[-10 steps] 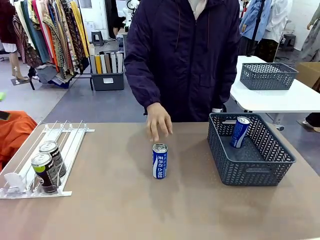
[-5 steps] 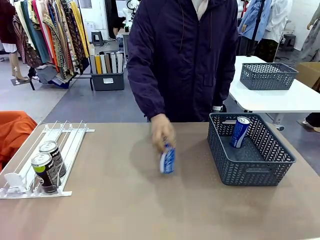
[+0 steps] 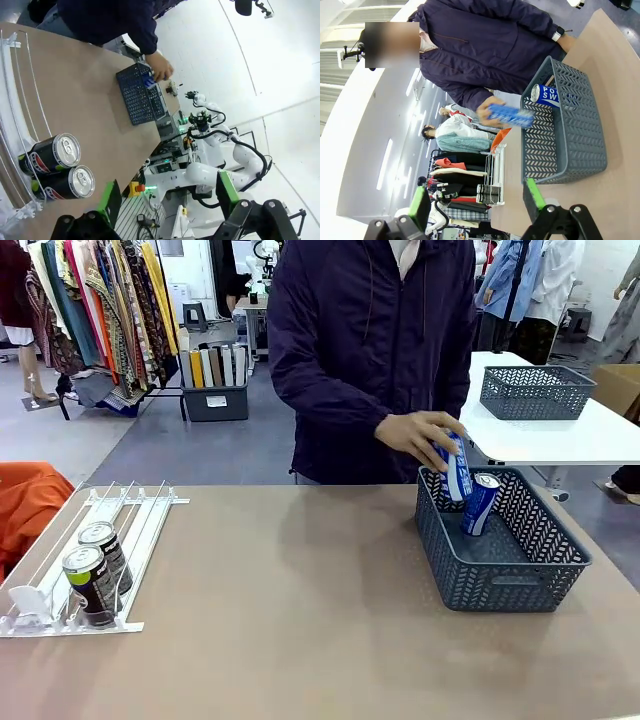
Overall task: Retrieve and store the cans from the dispenser.
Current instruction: Pick up one can from the Automatic Can Dispenser and place it in the middle of the table.
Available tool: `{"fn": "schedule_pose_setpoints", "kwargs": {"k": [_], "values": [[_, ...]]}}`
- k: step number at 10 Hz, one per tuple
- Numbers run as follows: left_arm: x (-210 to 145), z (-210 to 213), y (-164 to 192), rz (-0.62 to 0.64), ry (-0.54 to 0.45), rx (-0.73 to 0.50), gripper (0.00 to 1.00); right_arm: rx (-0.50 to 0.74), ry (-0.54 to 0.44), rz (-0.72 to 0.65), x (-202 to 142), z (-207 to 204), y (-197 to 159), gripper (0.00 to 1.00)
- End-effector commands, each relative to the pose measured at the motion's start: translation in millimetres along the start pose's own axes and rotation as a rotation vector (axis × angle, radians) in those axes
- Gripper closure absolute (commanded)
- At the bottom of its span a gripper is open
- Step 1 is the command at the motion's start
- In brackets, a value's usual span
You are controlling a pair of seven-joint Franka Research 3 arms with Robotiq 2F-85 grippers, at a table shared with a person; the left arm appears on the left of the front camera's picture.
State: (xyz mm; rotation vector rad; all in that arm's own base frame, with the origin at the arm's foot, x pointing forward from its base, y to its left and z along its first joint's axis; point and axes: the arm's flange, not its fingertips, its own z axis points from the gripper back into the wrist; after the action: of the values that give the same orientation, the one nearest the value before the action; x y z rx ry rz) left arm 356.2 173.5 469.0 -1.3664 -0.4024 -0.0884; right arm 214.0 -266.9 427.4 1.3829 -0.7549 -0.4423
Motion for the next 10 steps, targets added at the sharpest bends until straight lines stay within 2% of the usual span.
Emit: {"fn": "schedule_pose_setpoints", "kwargs": {"k": [1,9,10], "values": [[-2,3,0,-0.018,0.003,-0.012,0.0,0.008,-0.004,-0.005,1,-1,4,0.0],[-1,2,0,0.001,-0.002,-0.002,0.0,0.008,-0.004,-0.005,1,-1,4,0.0],[0,-8,-11,-0.007,0.078,0.069,0.0,0.008,-0.004,-0.005,1,-1,4,0.0]]}}
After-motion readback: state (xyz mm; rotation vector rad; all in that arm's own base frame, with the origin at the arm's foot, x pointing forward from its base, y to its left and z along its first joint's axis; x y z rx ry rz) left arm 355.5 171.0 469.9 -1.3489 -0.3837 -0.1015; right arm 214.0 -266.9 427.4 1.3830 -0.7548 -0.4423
